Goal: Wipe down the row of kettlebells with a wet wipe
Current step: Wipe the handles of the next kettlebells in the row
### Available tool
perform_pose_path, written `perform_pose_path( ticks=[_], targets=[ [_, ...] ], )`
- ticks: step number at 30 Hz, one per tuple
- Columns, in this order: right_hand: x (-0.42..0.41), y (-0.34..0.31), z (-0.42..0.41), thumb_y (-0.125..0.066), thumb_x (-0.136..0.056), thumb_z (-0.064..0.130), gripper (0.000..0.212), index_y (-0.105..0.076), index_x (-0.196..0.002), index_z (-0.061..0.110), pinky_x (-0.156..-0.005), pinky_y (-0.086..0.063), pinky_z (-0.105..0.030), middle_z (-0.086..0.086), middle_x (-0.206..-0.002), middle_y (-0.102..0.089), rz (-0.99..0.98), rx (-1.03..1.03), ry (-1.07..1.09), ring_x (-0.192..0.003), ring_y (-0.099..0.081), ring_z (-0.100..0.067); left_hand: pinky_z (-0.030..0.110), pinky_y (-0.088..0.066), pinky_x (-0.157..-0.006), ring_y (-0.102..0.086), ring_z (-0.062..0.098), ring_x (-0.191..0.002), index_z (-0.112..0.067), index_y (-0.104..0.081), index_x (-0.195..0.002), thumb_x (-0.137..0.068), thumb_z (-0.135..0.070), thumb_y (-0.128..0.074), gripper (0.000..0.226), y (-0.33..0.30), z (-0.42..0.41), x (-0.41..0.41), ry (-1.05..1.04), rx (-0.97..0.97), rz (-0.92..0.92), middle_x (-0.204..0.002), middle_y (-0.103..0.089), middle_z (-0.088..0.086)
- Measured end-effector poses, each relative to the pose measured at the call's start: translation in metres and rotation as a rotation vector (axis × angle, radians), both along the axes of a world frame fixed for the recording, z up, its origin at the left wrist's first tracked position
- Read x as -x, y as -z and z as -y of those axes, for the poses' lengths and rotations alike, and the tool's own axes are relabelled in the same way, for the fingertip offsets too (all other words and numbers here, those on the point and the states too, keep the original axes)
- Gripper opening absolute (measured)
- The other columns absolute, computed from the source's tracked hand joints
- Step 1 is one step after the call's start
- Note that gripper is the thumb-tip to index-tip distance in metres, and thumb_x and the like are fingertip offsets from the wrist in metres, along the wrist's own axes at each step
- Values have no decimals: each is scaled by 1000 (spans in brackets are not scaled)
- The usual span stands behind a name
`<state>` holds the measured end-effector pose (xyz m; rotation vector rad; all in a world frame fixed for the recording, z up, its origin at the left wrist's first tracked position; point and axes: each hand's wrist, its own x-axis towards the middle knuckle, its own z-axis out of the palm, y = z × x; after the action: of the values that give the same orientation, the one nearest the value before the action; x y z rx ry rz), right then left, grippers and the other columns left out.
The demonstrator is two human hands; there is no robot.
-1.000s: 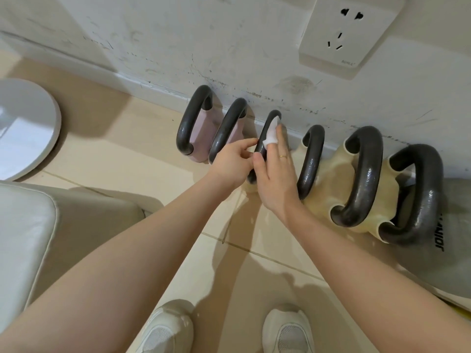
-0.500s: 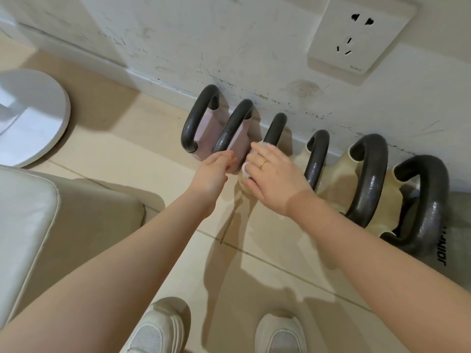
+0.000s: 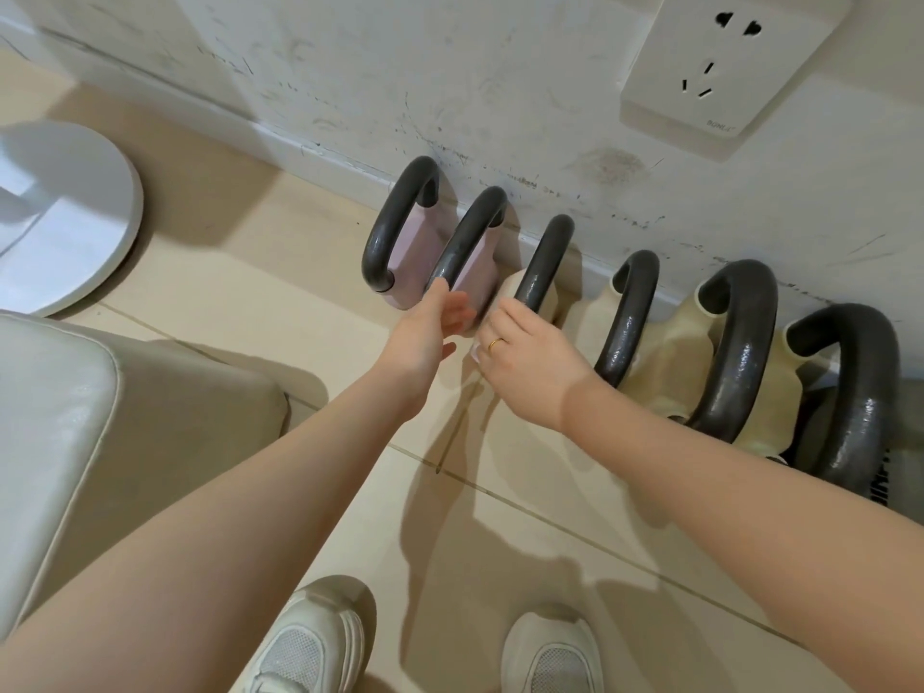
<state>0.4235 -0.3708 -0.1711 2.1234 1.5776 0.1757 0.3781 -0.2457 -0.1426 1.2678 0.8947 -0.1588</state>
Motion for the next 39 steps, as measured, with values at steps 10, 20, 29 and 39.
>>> perform_pose_path(
  ticks=[10,20,29,39],
  targets=[
    [40,24,-8,-35,-93,44,60,-34,-141,8,-100,13,-70,-18,-146,-31,438,540,46,-136,-13,-44,35,-47,-87,-57,18,-85,-13,-61,-101,-99,-39,-25,44,5,-3,6,15,0,16,-82,-63,2],
    [45,29,21,-13,-94,17,57,0,-147,1,-111,21,-49,-14,-157,2,271,97,238,-144,9,-30,25,-43,-87,-58,12,-101,-12,-65,-109,-98,-32,-34,38,12,8,4,32,-152,36,-97,-66,-2],
    [71,25,0,-36,-95,18,61,-4,-147,19,-114,-2,-24,0,-156,6,-843,-892,900,-143,-1,-18,24,-44,-72,-49,13,-77,-1,-63,-97,-95,-22,-42,30,-3,27,-15,298,-204,73,-86,-55,5],
    [53,-8,-5,-35,-84,-8,84,2,-149,30,-113,-21,-29,11,-152,-19,-1854,-1284,1222,-139,-19,-7,17,-55,-68,-57,16,-80,3,-67,-100,-95,-18,-49,28,0,22,-17,256,-151,95,-87,-60,13]
  ],
)
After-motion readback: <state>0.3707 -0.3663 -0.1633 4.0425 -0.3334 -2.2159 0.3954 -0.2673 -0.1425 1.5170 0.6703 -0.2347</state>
